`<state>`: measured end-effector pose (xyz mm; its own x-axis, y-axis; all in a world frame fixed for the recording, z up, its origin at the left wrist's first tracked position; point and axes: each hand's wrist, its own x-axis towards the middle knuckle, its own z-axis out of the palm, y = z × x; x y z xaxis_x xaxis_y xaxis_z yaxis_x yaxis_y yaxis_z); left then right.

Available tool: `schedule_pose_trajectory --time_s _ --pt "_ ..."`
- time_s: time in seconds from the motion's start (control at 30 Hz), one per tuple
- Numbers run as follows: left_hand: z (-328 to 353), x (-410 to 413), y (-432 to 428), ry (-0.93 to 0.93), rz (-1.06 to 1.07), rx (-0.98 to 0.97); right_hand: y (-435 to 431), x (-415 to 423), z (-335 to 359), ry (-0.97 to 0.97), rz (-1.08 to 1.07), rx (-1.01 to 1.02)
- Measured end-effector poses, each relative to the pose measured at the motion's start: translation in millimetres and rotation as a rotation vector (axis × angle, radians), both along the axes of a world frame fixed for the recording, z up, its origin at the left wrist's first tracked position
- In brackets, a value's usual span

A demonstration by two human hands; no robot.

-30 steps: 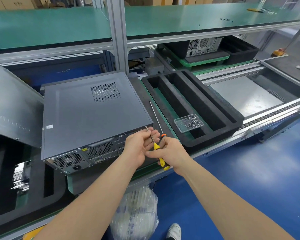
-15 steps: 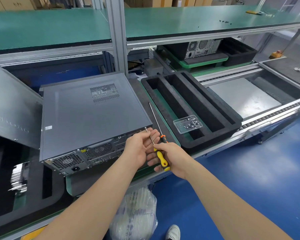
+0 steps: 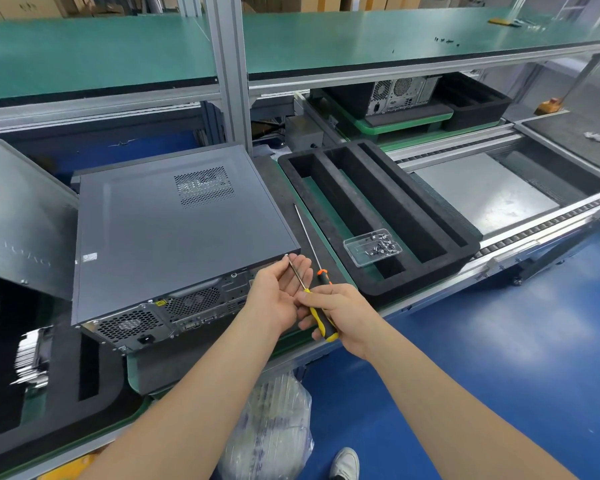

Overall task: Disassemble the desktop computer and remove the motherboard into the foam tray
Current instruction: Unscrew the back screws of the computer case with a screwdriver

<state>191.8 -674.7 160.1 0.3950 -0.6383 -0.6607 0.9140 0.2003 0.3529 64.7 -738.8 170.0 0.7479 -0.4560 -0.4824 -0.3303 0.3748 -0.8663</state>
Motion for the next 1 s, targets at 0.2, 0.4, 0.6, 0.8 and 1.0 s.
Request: schedule_pose_trajectory --time_s 0.2,0.4,0.6,0.8,1.0 --pt "-4.5 -0.5 -2.5 -0.055 0.019 0.007 -0.2 -2.4 -3.5 -0.007 -0.043 0.047" --pt "-8.1 -1.8 -1.4 -0.164 0.026 0.055 0.1 -2.5 -7.3 -0.013 -0.06 0.042" --pt "0.6 -0.5 -2.3 -0.126 0.041 0.064 1.3 -2.2 -10.2 0.003 -0.056 0.002" --pt "-2.1 0.0 -2.6 -0.164 0.045 0.063 2.3 -3.5 -13.6 -0.005 -0.077 -0.003" --pt "-5.4 -7.9 -8.8 -0.199 0.089 0.135 0.3 -4.5 -12.1 0.006 -0.074 -0.018"
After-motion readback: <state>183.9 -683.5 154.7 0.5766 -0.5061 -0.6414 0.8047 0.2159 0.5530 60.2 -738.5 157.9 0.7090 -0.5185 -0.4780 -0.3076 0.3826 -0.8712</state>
